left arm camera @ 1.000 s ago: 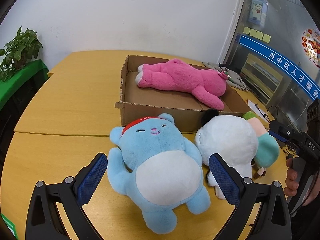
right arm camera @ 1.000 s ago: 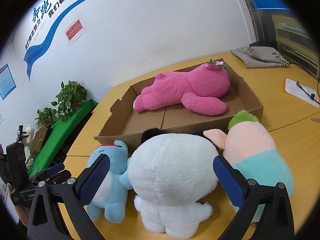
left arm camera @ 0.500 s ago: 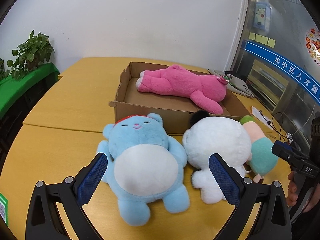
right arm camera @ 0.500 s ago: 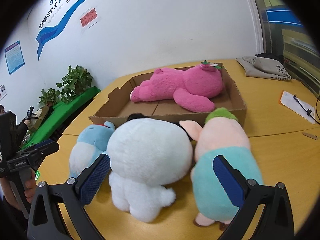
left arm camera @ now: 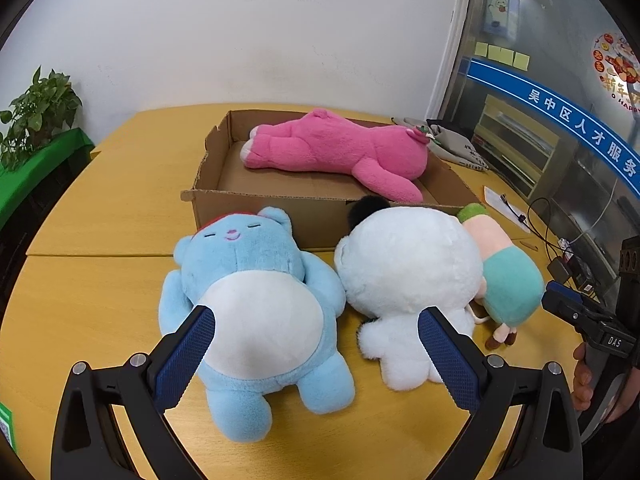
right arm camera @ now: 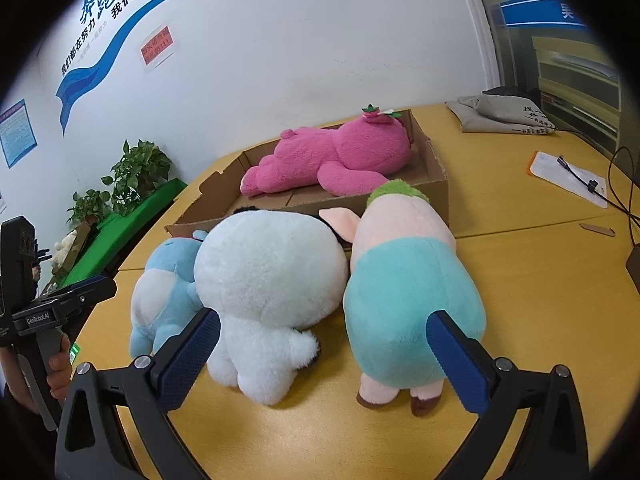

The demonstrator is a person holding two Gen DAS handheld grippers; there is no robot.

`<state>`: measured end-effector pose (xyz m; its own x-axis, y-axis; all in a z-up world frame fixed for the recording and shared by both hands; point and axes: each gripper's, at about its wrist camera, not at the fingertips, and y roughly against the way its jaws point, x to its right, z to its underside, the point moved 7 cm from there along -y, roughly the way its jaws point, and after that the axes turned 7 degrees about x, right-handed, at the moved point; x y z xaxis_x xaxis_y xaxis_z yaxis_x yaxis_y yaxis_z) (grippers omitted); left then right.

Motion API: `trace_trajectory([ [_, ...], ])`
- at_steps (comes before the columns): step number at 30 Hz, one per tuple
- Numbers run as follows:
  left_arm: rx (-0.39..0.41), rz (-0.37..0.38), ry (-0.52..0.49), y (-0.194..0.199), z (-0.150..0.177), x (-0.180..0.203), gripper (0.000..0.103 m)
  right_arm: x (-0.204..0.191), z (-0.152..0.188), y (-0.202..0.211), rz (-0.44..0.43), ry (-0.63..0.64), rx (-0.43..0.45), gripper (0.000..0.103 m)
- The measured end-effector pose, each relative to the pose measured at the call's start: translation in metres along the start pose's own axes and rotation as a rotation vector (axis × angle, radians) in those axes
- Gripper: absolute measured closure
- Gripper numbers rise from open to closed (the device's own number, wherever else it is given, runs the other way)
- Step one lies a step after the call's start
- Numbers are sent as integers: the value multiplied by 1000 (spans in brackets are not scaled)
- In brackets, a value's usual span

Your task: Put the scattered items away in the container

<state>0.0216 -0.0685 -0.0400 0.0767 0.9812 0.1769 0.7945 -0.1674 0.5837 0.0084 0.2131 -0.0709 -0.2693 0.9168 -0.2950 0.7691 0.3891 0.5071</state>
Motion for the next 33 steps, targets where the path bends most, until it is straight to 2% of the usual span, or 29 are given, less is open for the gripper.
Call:
trace_trajectory([
  [4, -23, 9, 3, -4, 5, -3, 0, -6, 1, -2, 6, 16, -6, 0],
  [12, -17, 18, -20, -2, 10, -2, 0, -30, 3, -20, 28, 66, -18, 0],
  [20, -21, 37, 5, -11, 11, -8, 0, -36, 2, -19, 64, 101, -23, 0],
  [28, -29, -2, 51, -7, 5, -38, 0, -64, -1, -31, 6, 123, -39, 0],
  [33, -31, 26, 82, -12, -5, -55, 0, -96, 2, -42, -38, 169, -58, 0],
])
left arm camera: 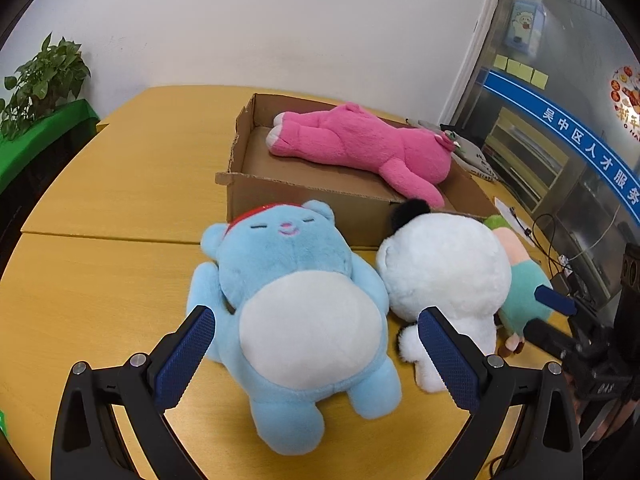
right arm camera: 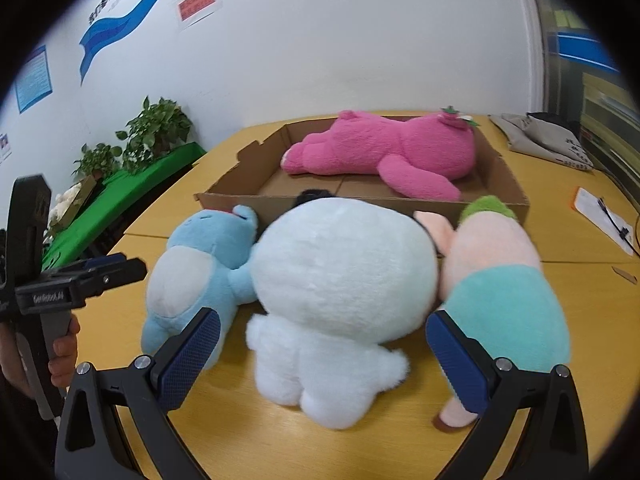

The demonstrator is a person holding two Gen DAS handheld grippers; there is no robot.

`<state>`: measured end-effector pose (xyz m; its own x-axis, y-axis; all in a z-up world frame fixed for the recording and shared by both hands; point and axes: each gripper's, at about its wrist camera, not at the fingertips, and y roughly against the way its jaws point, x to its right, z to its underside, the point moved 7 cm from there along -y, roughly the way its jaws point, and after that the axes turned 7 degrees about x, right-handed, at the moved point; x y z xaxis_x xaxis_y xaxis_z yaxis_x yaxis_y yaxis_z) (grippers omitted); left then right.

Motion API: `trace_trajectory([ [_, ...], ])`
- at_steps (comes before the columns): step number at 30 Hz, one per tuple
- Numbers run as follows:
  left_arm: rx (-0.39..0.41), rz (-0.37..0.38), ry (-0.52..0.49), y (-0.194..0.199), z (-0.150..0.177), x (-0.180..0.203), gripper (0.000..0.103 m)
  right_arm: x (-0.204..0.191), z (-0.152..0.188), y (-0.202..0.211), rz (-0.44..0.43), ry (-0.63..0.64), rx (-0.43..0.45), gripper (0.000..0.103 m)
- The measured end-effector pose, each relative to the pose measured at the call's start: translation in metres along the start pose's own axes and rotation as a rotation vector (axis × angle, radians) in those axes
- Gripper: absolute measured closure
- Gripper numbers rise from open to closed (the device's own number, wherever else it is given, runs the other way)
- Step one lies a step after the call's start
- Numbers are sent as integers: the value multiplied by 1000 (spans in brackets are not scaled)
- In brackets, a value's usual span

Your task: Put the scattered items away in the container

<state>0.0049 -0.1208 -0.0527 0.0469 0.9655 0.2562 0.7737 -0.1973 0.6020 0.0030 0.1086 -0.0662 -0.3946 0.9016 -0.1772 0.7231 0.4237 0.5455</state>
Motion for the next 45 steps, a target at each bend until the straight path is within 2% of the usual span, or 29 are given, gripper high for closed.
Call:
trace_trajectory([
  [5, -20, 24, -14, -13, -17, -14, 0, -37, 7, -16, -103, 7, -43, 0],
  [9, -89, 51, -40, -42, -23, -27, 0, -67, 23, -38, -207, -21, -107, 0],
  [12, -150, 36, -52, -70, -18, -40, 0, -86, 29, -54, -282, -56, -141, 0],
  [13, -167, 43, -46, -77, -16, -43, 0, -92, 30, -60, -300, -65, -153, 0],
  [15, -197, 106, -10, -89, -12, -45, 2, -106, 31, -74, -332, -67, -172, 0],
  [17, -204, 146, -11, -92, -11, -42, 4, -116, 32, -91, -335, -59, -196, 0],
  [20, -211, 154, -19, -91, -8, -40, 9, -117, 37, -122, -256, -33, -250, 9],
  [22, -218, 161, -12, -90, -7, -41, 12, -119, 39, -129, -257, -23, -255, 9],
  [26, -213, 191, 16, -85, -2, -43, 17, -121, 46, -129, -278, -44, -243, 21],
  [30, -193, 184, 6, -74, -2, -35, 23, -119, 47, -118, -289, -67, -233, 33],
  [33, -162, 159, -39, -56, -5, -21, 23, -119, 46, -104, -324, -86, -233, 34],
  [36, -110, 159, -67, -36, -21, -9, 24, -119, 38, -86, -347, -86, -189, 34],
  [39, -43, 160, -105, -20, -53, 3, 24, -119, 14, -68, -369, -79, -132, 35],
  [42, 28, 172, -170, -18, -102, 17, 24, -114, -28, -59, -366, -52, -62, 34],
  [45, 62, 202, -219, -32, -153, 27, 24, -102, -77, -60, -345, -36, -6, 34],
])
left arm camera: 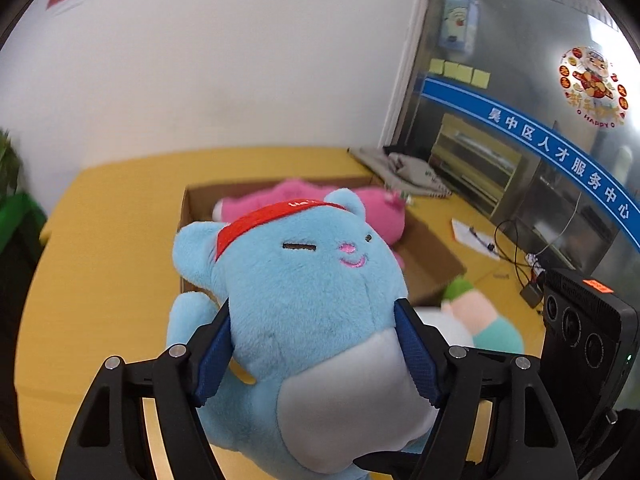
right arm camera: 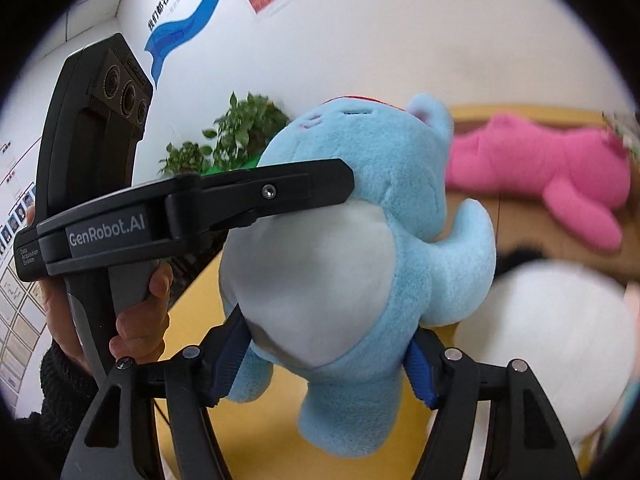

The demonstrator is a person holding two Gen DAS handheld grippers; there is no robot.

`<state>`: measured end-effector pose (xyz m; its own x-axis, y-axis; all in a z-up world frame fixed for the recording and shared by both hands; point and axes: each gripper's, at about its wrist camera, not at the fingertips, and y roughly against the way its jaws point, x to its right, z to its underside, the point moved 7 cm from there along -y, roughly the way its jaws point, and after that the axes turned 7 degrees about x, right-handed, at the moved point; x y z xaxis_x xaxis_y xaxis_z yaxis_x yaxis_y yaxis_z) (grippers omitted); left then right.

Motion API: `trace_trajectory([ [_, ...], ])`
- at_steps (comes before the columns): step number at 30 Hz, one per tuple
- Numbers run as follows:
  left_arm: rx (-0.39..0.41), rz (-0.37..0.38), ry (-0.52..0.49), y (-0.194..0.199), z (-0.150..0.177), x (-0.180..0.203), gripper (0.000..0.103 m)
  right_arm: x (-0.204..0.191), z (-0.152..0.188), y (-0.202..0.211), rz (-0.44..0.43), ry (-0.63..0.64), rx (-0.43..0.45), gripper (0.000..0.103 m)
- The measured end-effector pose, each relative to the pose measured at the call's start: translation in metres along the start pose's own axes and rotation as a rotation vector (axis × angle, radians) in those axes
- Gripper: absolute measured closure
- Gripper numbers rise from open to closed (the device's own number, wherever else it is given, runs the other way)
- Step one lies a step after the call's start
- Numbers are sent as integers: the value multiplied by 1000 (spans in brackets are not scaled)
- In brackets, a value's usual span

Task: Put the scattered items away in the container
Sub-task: 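Close both grippers on the blue bear's body and lift it, then carry the blue bear into the box and open both grippers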

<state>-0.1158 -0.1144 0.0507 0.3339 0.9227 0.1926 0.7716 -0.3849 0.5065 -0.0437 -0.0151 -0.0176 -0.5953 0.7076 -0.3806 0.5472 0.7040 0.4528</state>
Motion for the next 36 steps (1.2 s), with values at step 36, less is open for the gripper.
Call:
trace_trajectory([
  [36, -102, -105, 152, -63, 37, -55, 4, 70, -28, -18, 205, -77, -19, 7],
])
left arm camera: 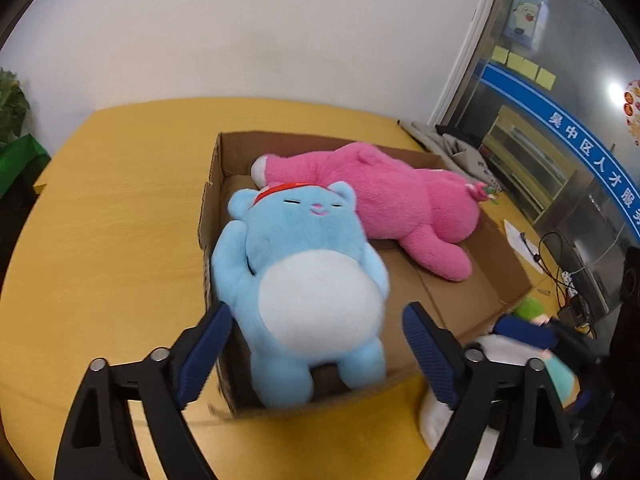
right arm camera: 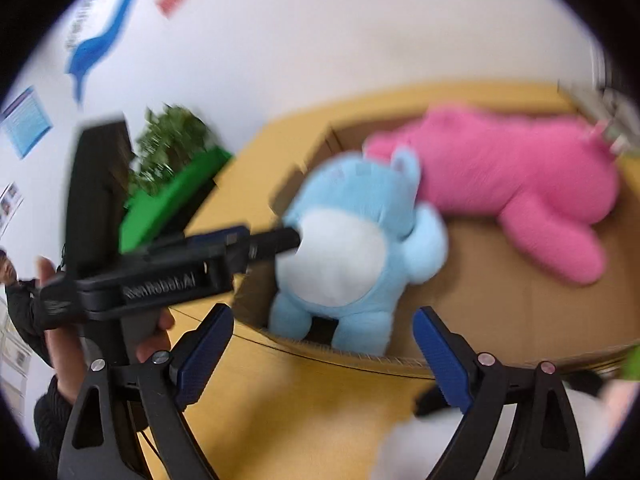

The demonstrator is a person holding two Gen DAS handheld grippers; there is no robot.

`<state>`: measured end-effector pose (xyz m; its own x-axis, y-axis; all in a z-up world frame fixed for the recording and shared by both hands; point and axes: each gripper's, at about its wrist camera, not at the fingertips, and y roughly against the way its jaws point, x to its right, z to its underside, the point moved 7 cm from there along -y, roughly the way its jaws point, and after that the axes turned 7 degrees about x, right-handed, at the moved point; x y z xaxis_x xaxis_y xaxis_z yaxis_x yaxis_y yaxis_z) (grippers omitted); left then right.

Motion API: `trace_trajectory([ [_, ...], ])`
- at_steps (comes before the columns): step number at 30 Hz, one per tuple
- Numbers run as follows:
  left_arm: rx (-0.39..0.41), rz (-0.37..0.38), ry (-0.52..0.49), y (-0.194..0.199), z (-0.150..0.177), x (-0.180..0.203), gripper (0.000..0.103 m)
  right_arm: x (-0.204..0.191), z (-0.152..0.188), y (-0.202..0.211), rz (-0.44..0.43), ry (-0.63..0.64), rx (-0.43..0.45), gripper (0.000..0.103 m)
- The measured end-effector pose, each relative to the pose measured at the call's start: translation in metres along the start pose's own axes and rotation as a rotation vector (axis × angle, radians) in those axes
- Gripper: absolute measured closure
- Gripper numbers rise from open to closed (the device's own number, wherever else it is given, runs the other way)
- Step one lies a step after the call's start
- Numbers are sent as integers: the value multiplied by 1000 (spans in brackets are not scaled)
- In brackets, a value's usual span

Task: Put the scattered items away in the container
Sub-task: 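Carry the blue bear into the box and open both grippers, then move both grippers onto the white panda and close them on it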

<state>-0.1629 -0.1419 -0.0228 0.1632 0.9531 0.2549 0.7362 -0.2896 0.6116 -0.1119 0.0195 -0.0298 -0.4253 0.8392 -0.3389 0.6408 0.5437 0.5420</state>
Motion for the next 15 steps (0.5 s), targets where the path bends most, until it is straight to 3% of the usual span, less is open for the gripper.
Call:
trace_trajectory([
  [2, 46, 4, -1, 27, 9, 20, 1, 0, 2, 29, 28, 70, 53, 1],
  [5, 100, 25, -15, 59, 30, 55, 0, 6, 12, 59, 121, 124, 104, 1],
  [11, 140, 34, -30, 78, 70, 107, 0, 56, 44, 83, 231, 84, 83, 1],
  [15, 108, 51, -33, 71, 94, 131, 0, 69, 66, 97, 265, 65, 68, 1],
])
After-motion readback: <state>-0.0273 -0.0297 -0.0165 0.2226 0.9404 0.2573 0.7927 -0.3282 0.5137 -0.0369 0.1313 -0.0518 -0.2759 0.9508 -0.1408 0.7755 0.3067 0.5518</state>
